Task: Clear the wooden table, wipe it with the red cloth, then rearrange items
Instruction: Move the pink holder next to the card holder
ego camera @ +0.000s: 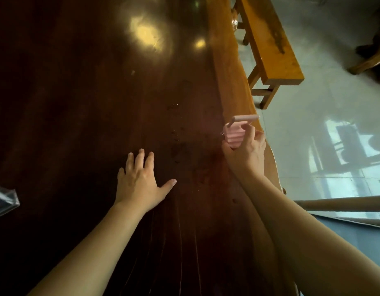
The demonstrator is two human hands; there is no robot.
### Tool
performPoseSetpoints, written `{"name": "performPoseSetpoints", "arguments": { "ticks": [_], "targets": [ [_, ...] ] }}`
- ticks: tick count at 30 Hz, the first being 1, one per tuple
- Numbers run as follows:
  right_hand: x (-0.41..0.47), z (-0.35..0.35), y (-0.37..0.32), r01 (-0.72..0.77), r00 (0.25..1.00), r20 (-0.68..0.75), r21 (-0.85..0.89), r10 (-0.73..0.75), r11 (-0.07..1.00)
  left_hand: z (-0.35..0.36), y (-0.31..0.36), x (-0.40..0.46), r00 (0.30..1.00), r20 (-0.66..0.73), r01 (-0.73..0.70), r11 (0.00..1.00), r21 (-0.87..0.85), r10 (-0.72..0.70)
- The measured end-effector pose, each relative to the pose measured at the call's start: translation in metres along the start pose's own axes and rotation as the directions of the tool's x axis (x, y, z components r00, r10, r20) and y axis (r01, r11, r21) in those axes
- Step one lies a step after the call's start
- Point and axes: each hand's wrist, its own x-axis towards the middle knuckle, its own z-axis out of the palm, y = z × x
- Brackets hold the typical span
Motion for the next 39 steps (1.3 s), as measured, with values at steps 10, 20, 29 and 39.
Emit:
{"name": "performPoseSetpoints", "arguments": {
  "ticks": [10, 20, 29, 39],
  "targets": [
    [-0.085, 0.040, -0.108, 0.234, 0.956, 0.125, 0.213, -0.264, 0.949, -0.011, -0.084, -0.059, 0.986, -0.004, 0.169, 0.986, -0.014, -0.169],
    [-0.183, 0.123, -0.213, 0.427, 0.812, 0.302, 0.277, -0.500, 0.861, -0.005, -0.183, -0.131, 0.936, 0.011, 0.350, 0.931, -0.102, -0.351],
    [-0.230, 0.170, -0.264, 0.514, 0.717, 0.392, 0.259, -0.576, 0.817, 0.006, -0.239, -0.161, 0.901, 0.027, 0.431, 0.888, -0.162, -0.433],
    [-0.234, 0.170, -0.269, 0.528, 0.705, 0.437, 0.203, -0.559, 0.825, 0.007, -0.253, -0.158, 0.913, 0.006, 0.403, 0.902, -0.158, -0.407]
  ]
}}
